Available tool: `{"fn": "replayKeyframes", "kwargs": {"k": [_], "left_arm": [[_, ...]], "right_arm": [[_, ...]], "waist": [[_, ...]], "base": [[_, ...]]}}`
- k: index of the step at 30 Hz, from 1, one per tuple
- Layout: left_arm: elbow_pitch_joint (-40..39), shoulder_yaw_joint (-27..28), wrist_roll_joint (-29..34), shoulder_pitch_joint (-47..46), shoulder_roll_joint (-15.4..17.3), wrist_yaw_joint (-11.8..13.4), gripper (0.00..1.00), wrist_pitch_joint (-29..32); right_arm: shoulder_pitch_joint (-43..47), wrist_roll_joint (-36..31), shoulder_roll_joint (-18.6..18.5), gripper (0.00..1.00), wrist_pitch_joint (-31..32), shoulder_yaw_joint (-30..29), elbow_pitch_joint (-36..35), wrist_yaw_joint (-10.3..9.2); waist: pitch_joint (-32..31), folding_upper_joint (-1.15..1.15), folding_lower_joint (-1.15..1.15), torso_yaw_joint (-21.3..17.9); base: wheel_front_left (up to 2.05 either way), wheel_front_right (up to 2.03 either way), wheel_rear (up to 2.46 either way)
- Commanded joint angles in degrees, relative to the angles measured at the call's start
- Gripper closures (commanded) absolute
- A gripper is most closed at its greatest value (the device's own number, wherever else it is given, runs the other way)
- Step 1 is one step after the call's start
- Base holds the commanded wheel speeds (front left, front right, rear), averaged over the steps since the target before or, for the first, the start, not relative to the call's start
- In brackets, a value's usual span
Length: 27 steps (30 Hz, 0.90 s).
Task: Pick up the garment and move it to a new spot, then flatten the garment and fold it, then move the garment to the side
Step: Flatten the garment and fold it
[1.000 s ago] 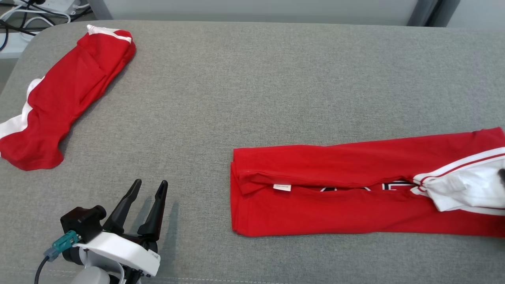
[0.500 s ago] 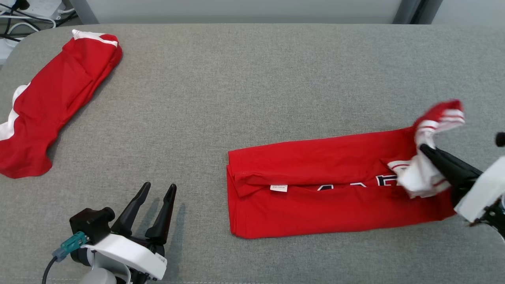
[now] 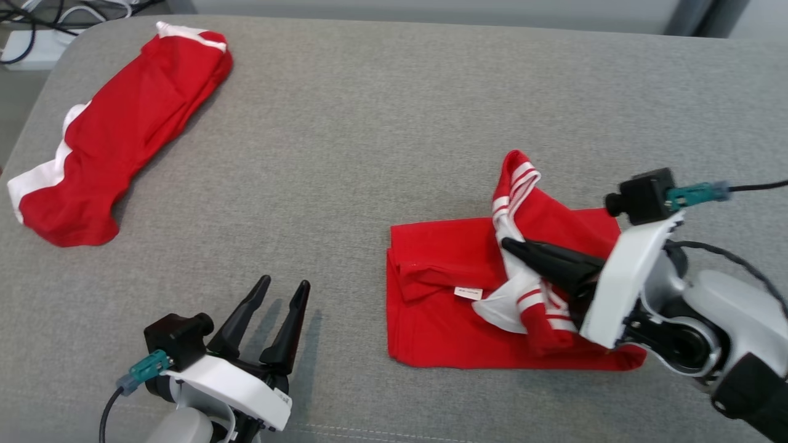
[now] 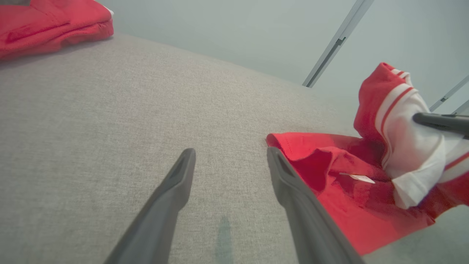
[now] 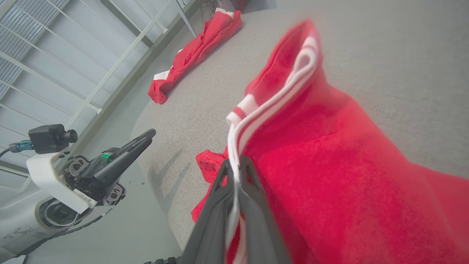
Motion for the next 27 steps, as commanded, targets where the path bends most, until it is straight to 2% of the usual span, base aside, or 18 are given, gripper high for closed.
{"fn": "replayKeyframes", "kwargs": {"k": [1,5,9,10,11,16,20,27], "left_arm": [[-0.92,1.72,-0.55,-2.34,0.81,-0.4,0.0,-0.59],[-0.92,0.92,-0.71,-2.61,0.16,-0.4,0.0,-0.59],[-0.68,0.49,-0.98,-2.94,-0.12,-0.4,0.0,-0.59],[-0.65,0.45,-1.01,-3.02,-0.17,-0.4,0.0,-0.59],[-0.61,0.5,-1.01,-3.1,-0.21,-0.4,0.0,-0.59],[-0.59,1.17,-0.75,-3.09,-0.32,-0.4,0.0,-0.59],[-0.71,1.41,-0.25,-2.8,0.19,-0.4,0.0,-0.59],[-1.39,1.65,0.57,-2.7,0.96,-0.41,0.0,-0.59]], "right_arm": [[-0.44,-0.88,0.81,1.0,0.4,0.12,0.34,0.0],[-1.72,-2.56,5.69,1.0,1.97,1.55,3.82,0.0],[-2.18,-4.06,8.07,0.98,3.23,3.01,6.7,0.0],[-2.21,-4.25,8.52,0.59,3.35,3.23,7.25,0.0],[-2.23,-4.3,8.97,0.0,3.19,3.22,7.64,0.0],[-2.21,-1.95,10.1,0.0,0.3,0.7,6.3,0.0],[-2.37,-1.52,5.68,0.0,-4.22,-3.57,4.04,0.0],[3.87,0.61,-1.87,0.0,-9.58,-8.37,8.02,0.0]], "waist": [[0.59,0.0,0.0,1.29],[1.23,0.0,0.0,3.35],[1.58,0.0,0.0,4.64],[1.63,0.0,0.0,4.81],[1.65,0.0,0.0,4.9],[1.23,0.0,0.0,4.12],[0.2,0.0,0.0,1.94],[-1.02,0.0,0.0,-0.69]], "base": [[0.0,0.0,0.0],[0.0,0.0,0.0],[0.0,0.0,0.0],[0.0,0.0,0.0],[0.0,0.0,0.0],[0.0,0.0,0.0],[0.0,0.0,0.0],[0.0,0.0,0.0]]}}
